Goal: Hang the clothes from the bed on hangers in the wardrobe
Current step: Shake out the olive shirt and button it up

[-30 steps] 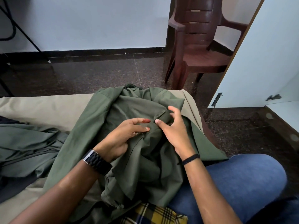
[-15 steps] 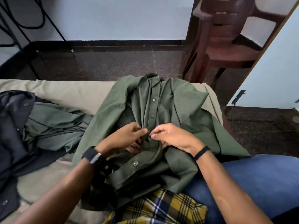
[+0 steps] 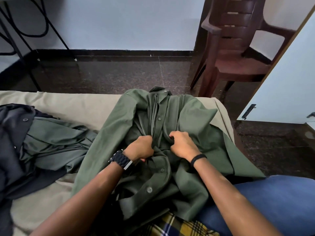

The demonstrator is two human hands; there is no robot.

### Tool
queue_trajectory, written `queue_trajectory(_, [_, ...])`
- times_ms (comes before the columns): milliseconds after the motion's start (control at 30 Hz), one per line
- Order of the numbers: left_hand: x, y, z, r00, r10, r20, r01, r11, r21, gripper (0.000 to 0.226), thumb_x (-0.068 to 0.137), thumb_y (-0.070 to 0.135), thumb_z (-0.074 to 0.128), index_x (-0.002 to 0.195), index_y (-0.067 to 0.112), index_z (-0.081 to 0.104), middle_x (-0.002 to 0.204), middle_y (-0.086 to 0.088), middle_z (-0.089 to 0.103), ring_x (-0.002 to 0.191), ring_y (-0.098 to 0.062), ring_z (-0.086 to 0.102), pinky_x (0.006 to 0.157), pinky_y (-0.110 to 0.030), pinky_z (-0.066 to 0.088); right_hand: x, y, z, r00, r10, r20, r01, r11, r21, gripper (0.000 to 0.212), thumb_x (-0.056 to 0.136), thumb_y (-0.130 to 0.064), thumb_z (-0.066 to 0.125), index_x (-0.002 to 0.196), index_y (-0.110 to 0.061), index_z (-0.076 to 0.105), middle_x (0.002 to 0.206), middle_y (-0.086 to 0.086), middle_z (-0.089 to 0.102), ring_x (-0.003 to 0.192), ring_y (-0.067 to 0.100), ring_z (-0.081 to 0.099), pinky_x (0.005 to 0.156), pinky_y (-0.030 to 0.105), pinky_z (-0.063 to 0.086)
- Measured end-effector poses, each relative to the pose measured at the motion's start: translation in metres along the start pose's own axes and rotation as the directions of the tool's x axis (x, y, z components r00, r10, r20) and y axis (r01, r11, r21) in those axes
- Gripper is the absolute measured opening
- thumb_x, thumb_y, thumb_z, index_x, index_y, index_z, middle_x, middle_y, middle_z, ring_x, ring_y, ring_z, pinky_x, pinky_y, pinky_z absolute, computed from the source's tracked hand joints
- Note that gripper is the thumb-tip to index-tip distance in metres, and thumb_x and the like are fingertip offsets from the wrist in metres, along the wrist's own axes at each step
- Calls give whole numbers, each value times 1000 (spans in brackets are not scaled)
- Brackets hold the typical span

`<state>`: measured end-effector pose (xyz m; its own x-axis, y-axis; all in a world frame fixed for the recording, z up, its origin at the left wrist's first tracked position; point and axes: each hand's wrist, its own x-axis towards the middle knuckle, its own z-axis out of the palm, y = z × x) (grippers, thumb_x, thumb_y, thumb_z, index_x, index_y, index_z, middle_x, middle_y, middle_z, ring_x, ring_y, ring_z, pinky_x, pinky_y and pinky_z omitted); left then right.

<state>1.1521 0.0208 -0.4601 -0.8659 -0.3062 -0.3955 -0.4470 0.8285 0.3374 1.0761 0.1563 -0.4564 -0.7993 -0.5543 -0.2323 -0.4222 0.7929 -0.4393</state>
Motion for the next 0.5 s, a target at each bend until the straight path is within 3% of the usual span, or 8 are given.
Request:
queue_trajectory(67, [-20,3,-12,996,11,84,-28,980,197,22,88,11,48,106,2,54,118,-19,59,106,-33,61,79,-35,49,-6,1,-12,994,-51,99,54,998,-24,33,80,-3,52,106,-13,68,109,15,62,103,32,59,86,31,49])
queue_trajectory(167, [-57,1,-32,992,57,114,-106,869,483,22,88,18,51,108,9,57,113,-10,62,102,-29,62,71,-32,44,-26,-4,-38,939,-120,321,146,988,-56,32,78,-6,57,100,-24,73,84,-1,64,80,18,64,71,22,50])
queue_trajectory(300, [-88,-8,-35,984,66,167,-146,838,526,27,90,33,54,112,18,58,114,-4,62,105,-26,60,79,-32,44,-45,-9,-43,732,-95,675,193,979,-71,23,80,-7,60,87,-28,68,63,-8,59,38,-1,51,39,15,42])
queue_trajectory(367, [-88,-11,-23,989,73,131,-130,849,512,41,89,48,55,116,17,57,123,-5,56,114,-26,55,84,-32,44,-46,-8,-35,716,-82,693,203,974,-95,16,86,-13,59,90,-24,69,66,-9,59,42,0,52,38,15,41])
queue_trajectory(433, [-78,-17,-4,988,152,-21,-125,878,462,53,89,52,53,130,19,48,142,-7,37,132,-28,36,102,-37,40,-40,-4,-25,769,-102,631,228,966,-122,16,90,-25,59,99,-19,70,76,-7,63,58,7,56,45,19,47])
queue_trajectory(500, [-61,-25,16,958,259,-120,-177,870,461,72,91,49,48,151,22,18,161,-6,3,147,-25,5,119,-40,16,-29,0,-18,859,-152,490,229,968,-100,24,91,-34,60,105,-17,71,92,-2,68,78,12,60,67,24,50])
